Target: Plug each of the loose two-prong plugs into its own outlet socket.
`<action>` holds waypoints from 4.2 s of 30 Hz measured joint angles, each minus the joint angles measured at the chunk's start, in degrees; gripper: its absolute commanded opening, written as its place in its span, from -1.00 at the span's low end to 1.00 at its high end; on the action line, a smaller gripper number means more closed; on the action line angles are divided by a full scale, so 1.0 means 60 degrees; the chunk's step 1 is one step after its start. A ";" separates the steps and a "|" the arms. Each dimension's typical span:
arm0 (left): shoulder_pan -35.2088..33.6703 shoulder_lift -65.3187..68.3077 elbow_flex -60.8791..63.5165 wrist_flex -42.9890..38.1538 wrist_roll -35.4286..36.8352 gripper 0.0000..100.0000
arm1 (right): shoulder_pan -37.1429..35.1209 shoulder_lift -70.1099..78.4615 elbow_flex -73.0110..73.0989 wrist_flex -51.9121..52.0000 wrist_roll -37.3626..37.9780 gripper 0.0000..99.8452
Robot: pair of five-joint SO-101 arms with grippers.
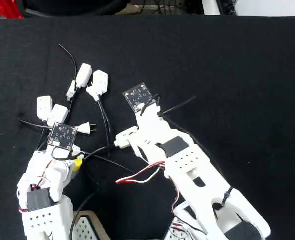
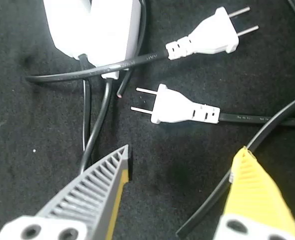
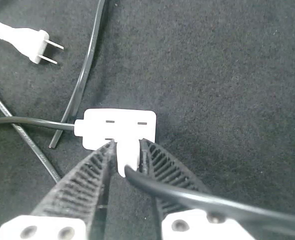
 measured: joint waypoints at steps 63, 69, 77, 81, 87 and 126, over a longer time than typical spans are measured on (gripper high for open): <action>0.4425 0.7048 -0.4088 -0.2681 0.1670 -0.36 | 0.2564 0.0542 -0.2110 0.7033 0.3004 -0.82; 0.5495 1.2513 -0.6549 -0.3824 0.0337 -0.37 | 0.5070 0.0542 -0.1553 0.5597 0.2242 -0.82; 0.5802 1.6396 -0.9143 -0.3985 0.0044 -0.59 | 0.6300 0.0542 -0.0542 0.4190 0.2198 -0.82; 0.6183 1.6689 -0.9158 -0.3985 0.0000 -0.83 | 0.6300 0.0542 -0.0190 0.3516 0.2168 -0.82; 0.6359 1.6689 -0.9158 -0.3985 0.0000 -0.94 | 0.6286 0.0527 0.0073 0.3092 0.2168 -0.82; 0.5758 2.2711 -2.0630 0.2799 0.2227 -0.33 | 0.5377 0.0513 0.1040 0.2139 0.1905 -0.65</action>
